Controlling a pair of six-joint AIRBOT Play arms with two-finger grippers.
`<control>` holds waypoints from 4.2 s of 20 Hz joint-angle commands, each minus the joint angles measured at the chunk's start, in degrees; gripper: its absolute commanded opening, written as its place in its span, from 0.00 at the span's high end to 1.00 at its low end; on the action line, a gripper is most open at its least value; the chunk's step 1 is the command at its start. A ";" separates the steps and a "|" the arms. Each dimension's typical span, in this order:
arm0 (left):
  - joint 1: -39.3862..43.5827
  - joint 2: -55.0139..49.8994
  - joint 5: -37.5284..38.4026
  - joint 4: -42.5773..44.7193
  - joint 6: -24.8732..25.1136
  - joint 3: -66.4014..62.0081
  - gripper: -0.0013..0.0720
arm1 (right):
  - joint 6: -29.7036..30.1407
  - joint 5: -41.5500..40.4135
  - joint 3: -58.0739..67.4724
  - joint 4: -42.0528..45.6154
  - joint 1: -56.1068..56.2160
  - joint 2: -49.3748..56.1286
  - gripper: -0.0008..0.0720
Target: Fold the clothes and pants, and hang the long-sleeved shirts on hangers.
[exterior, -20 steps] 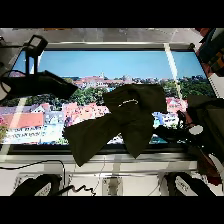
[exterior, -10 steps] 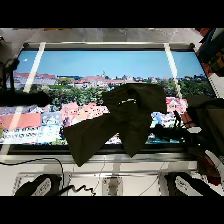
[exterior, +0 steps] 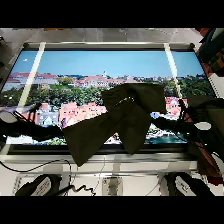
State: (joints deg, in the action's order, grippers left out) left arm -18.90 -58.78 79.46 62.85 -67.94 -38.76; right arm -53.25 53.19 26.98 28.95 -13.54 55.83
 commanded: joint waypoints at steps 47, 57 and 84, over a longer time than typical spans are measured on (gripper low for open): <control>-24.85 -17.42 -10.62 41.38 11.80 -20.44 0.96 | -27.32 34.82 9.53 62.38 -7.50 -23.69 0.96; -25.66 -20.83 -13.66 45.92 11.80 -20.39 0.81 | -30.23 47.25 9.40 62.77 -7.48 -24.46 0.66; 20.26 -19.69 -28.46 12.04 -7.08 -30.58 0.01 | -22.53 -5.92 53.22 37.97 22.47 33.07 0.09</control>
State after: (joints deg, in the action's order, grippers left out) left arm -1.85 -78.43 52.18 75.33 -75.02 -69.28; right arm -69.65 48.88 72.97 61.19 4.29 82.00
